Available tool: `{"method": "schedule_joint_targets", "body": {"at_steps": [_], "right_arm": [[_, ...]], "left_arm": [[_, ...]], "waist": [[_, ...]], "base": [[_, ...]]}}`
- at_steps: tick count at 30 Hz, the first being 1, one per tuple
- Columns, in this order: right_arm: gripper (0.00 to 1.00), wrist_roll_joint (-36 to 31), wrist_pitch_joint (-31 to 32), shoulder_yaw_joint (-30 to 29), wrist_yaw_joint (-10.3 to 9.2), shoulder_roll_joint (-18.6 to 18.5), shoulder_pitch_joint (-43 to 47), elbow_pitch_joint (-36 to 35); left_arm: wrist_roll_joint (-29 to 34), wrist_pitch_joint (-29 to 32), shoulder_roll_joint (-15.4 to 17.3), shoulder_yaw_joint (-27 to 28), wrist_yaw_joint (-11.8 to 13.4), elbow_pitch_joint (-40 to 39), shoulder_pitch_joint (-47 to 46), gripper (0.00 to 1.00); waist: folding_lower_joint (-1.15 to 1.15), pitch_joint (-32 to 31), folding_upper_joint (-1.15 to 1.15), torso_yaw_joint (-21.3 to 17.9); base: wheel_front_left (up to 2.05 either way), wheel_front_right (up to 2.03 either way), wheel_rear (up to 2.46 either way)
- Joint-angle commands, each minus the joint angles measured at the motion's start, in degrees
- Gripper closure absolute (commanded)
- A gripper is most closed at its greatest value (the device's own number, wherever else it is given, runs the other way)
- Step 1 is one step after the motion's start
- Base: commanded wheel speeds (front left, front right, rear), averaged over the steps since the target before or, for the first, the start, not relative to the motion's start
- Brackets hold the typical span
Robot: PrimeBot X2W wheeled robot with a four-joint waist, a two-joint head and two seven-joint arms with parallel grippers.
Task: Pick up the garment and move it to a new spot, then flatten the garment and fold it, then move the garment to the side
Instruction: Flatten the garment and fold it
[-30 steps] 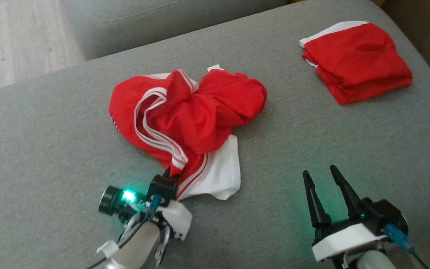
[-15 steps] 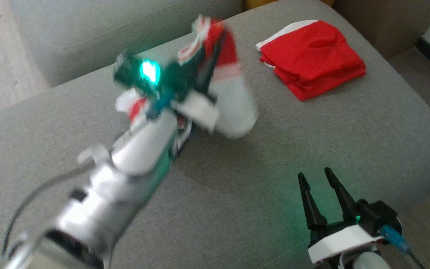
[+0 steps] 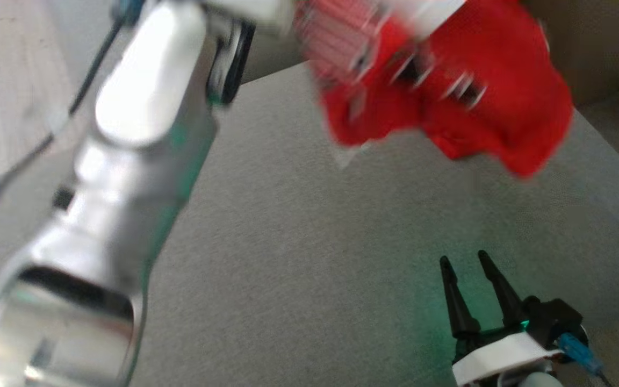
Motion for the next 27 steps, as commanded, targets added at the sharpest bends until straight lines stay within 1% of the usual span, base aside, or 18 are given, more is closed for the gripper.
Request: {"method": "schedule_joint_targets", "body": {"at_steps": [1,4,7,10,11,12,13,17,21,25,27], "right_arm": [[0.00,-0.4,-0.2,0.6,-0.04,-0.3,-1.1,-2.2],[0.00,-0.8,-0.2,-0.3,-0.04,-0.3,-0.5,-2.4],[0.00,-1.0,-0.2,-1.2,-0.04,-0.3,-0.1,-2.5],[0.00,-1.0,-0.2,-1.5,-0.04,-0.3,0.0,-2.4],[0.00,-1.0,-0.2,-1.5,-0.04,-0.3,0.0,-2.3],[0.00,-1.0,-0.2,-1.3,-0.04,-0.3,-0.2,-2.0],[0.00,-0.8,-0.2,-1.2,-0.04,-0.3,-0.3,-1.9],[0.00,-0.1,-0.2,-1.1,-0.04,-0.3,-1.4,-1.7],[0.00,-0.4,-0.2,-0.8,-0.04,-0.3,-1.7,-1.4],[0.00,-0.6,-0.2,-1.1,-0.04,-0.3,-1.5,-1.2],[0.00,-0.6,-0.2,-1.2,-0.04,-0.3,-1.4,-1.2]], "left_arm": [[-2.3,-0.2,2.7,2.3,-1.2,0.2,5.3,1.00],[-5.2,-0.2,4.0,2.7,-3.2,1.7,15.4,1.00],[-7.3,-0.1,6.0,2.7,-3.9,4.0,25.3,1.00],[-8.7,-0.1,6.5,3.6,-4.4,5.5,29.5,1.00],[-9.0,-0.2,6.5,4.2,-4.6,6.0,30.9,0.76],[-9.0,-0.2,6.4,5.1,-4.6,5.8,31.9,0.33],[-9.0,-0.2,6.0,6.5,-4.3,5.2,32.7,0.00],[-6.7,-0.2,3.6,11.9,-2.8,0.3,36.7,0.00],[-2.8,-0.2,1.9,15.2,-0.5,-4.9,42.6,0.00],[-0.8,-0.2,1.3,16.1,-0.5,-9.3,49.5,0.00],[-1.2,-0.2,1.2,16.0,-0.6,-10.6,53.1,0.00]], "waist": [[0.01,-0.6,0.00,2.7],[0.01,-0.4,0.00,5.3],[0.01,0.6,0.00,7.9],[0.01,1.5,0.00,9.6],[0.01,1.9,0.00,10.4],[0.01,2.3,0.00,11.0],[0.01,2.8,0.00,11.5],[0.01,3.7,0.00,12.8],[0.01,3.7,0.00,13.7],[0.01,3.3,0.00,14.1],[0.01,3.2,0.00,14.2]], "base": [[0.00,0.00,0.00],[0.00,0.00,0.00],[0.00,0.00,0.00],[0.00,0.00,0.00],[0.00,0.00,0.00],[0.00,0.00,0.00],[0.00,0.00,0.00],[0.00,0.00,0.00],[0.00,0.00,0.00],[0.00,0.00,0.00],[0.00,0.00,0.00]]}}
